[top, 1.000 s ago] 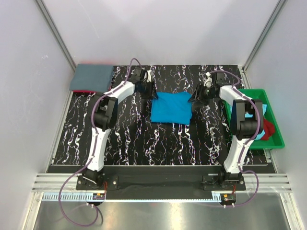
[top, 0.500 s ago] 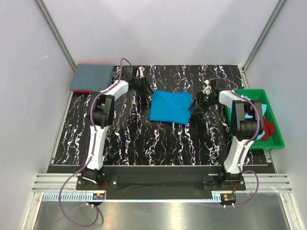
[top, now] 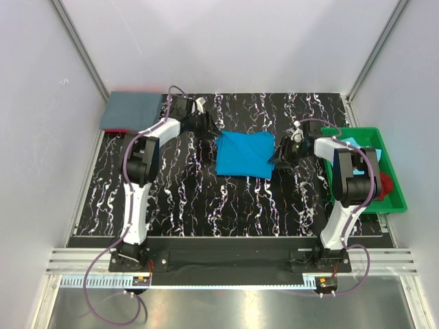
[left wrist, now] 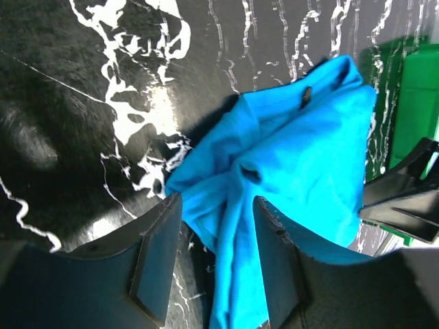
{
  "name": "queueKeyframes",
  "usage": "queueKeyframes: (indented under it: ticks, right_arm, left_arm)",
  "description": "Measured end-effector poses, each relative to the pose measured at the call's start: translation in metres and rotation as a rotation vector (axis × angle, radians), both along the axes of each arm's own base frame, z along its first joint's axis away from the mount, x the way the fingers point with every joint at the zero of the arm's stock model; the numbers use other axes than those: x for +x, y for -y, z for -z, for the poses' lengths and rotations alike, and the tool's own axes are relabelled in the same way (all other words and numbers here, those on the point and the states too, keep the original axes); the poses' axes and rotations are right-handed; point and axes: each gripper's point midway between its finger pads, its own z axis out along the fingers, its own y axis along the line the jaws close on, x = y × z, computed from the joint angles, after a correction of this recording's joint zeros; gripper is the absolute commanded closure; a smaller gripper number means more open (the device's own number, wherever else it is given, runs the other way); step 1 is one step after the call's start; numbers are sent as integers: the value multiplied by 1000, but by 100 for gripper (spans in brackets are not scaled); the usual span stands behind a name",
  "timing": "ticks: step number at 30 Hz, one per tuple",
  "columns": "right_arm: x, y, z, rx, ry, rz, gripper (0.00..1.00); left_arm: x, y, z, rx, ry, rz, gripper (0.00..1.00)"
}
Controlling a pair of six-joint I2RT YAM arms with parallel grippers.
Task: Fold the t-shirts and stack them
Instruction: Fold the tshirt
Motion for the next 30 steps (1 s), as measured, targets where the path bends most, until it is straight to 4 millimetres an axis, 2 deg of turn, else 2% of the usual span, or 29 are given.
queueKeyframes:
  ticks: [5, 7, 11, 15, 18, 24, 26, 29, 30]
  right_arm:
    - [-9, -2, 1, 21, 1, 8, 70]
    - [-10, -3, 2, 27, 4, 11, 81]
    - [-11, -4, 4, 37, 7, 14, 89]
    - [-10, -4, 5, 38, 14, 16, 89]
    - [-10, -4, 4, 39, 16, 17, 83]
    - [-10, -4, 5, 40, 14, 19, 80]
    - [-10, -4, 5, 40, 14, 19, 80]
    - [-10, -4, 5, 40, 15, 20, 78]
    - [-10, -4, 5, 40, 16, 20, 77]
  left_arm:
    - [-9, -4, -7, 11, 8, -3, 48]
    - [-12, -4, -5, 19, 4, -6, 48]
    - [-15, 0, -4, 22, -1, 3, 48]
    - [-19, 7, -4, 22, 2, 19, 46]
    - [-21, 11, -4, 22, 4, 29, 45]
    - [-22, 17, 6, 24, -5, 48, 47]
    - [-21, 17, 14, 32, -16, 44, 52]
    - [-19, 18, 20, 32, -25, 39, 72]
    - [-17, 18, 21, 31, -28, 37, 74]
